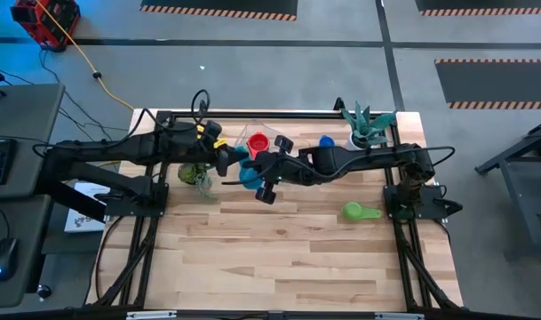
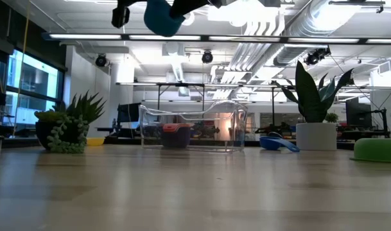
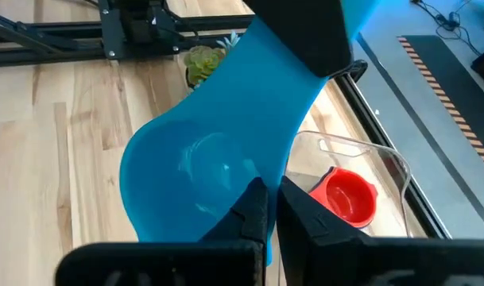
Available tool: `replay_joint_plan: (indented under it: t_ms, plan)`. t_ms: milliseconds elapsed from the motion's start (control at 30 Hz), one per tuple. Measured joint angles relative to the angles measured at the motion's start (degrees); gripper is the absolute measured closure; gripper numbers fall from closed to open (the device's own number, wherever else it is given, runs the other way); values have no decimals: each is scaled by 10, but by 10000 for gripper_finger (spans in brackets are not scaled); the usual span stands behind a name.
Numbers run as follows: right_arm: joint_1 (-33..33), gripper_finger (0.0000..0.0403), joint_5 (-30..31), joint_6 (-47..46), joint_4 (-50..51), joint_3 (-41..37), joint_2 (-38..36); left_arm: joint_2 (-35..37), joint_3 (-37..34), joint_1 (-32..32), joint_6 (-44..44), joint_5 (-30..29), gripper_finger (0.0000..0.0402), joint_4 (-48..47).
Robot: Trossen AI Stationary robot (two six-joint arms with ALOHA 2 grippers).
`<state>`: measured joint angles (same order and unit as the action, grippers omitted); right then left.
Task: Nest measuring cups in basket
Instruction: Stack the light blue measuring cup on top of the red measuring cup on the transparent bin
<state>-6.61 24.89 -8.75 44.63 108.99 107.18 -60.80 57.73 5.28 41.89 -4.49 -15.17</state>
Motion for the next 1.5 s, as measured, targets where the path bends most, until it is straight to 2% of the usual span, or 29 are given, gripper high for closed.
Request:
replay_joint_plan:
  t_ms: [133,333,433,567,633,733,900,1033,1167,1233,1500]
  plan:
    - [3,369,-23,-14,-1,0,-2,14,1,1,-18,6,397,-22]
    - [6,259,-39,-42,66,2,-31,54,0,7,-37,-15,399,-98]
    - [6,212,-48,-47,104,2,-44,59,0,7,-36,12,400,-118]
    - [6,174,-93,-59,136,-29,-57,42,34,7,-52,75,400,-162]
    - [4,166,-114,-69,133,-74,-65,23,62,7,-69,86,400,-215]
    - [-6,163,-131,-115,79,-169,-100,-1,94,7,-90,82,401,-262]
    - [-40,164,-138,-256,-140,-343,-171,-20,103,8,-94,82,401,-237]
    - [-66,164,-131,-354,-281,-434,-203,-41,103,9,-105,98,401,-245]
    - [-80,164,-128,-393,-357,-479,-204,-76,103,20,-106,162,401,-243]
    - [-83,164,-128,-407,-389,-490,-205,-93,103,23,-108,171,401,-241]
    - [-85,164,-129,-400,-394,-487,-205,-111,103,23,-115,174,401,-192]
